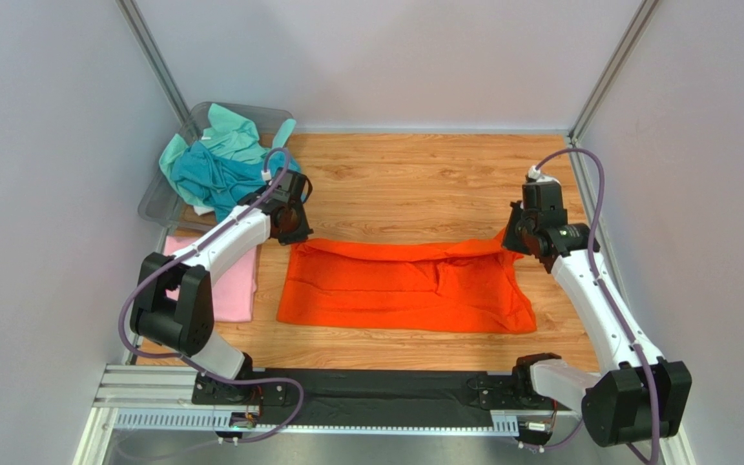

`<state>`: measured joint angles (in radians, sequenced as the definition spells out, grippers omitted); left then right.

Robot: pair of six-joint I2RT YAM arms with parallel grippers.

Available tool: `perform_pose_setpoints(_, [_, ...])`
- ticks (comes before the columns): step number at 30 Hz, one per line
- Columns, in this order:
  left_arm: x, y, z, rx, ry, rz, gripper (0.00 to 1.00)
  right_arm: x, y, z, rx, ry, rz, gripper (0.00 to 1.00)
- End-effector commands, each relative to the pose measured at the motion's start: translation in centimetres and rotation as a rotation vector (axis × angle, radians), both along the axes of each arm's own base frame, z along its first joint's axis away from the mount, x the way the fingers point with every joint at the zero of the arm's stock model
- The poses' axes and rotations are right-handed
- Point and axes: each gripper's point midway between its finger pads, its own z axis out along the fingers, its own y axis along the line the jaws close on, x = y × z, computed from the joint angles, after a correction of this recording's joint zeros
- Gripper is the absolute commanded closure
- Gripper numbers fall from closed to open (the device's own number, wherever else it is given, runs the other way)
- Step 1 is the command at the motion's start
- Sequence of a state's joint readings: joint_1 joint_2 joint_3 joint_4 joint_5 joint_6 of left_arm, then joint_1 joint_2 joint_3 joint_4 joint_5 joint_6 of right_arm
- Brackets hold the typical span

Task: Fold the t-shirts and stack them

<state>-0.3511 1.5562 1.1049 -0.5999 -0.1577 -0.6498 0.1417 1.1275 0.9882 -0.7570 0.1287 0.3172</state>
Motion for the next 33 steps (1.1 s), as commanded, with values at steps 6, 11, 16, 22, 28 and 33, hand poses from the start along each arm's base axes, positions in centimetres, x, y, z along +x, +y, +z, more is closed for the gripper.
perform_pose_setpoints(6, [-1.3,0.5,1.0,-0.022,-0.068,0.03,1.0,-3.3,-0.6,-1.2,0.001,0.043,-0.037,1.0])
perform_pose_setpoints(11, [-2.3,1.0,0.6,-0.017,-0.069,0.045,1.0,-4.4,-0.2,-1.4,0.02,0.059,-0.014,0.98])
perform_pose_setpoints(16, [-3.3,1.3,-0.5,-0.017,-0.042,0.05,0.98,-5.6,0.2,-2.9,0.061,0.126,-0.044,0.97])
perform_pose_setpoints(22, [-4.8,1.3,-2.1,-0.029,0.013,0.06,0.9,-8.9,0.1,-5.6,0.123,0.203,-0.168,0.88])
perform_pose_setpoints(28, [-7.5,3.9,-1.0,0.041,0.028,0.142,0.49,-10.7,2.1,-5.7,0.238,0.203,-0.157,0.61])
perform_pose_setpoints(33, [-7.6,3.8,3.3,0.016,-0.035,0.124,0.0,-8.7,3.3,-1.0,0.307,-0.018,-0.051,0.22])
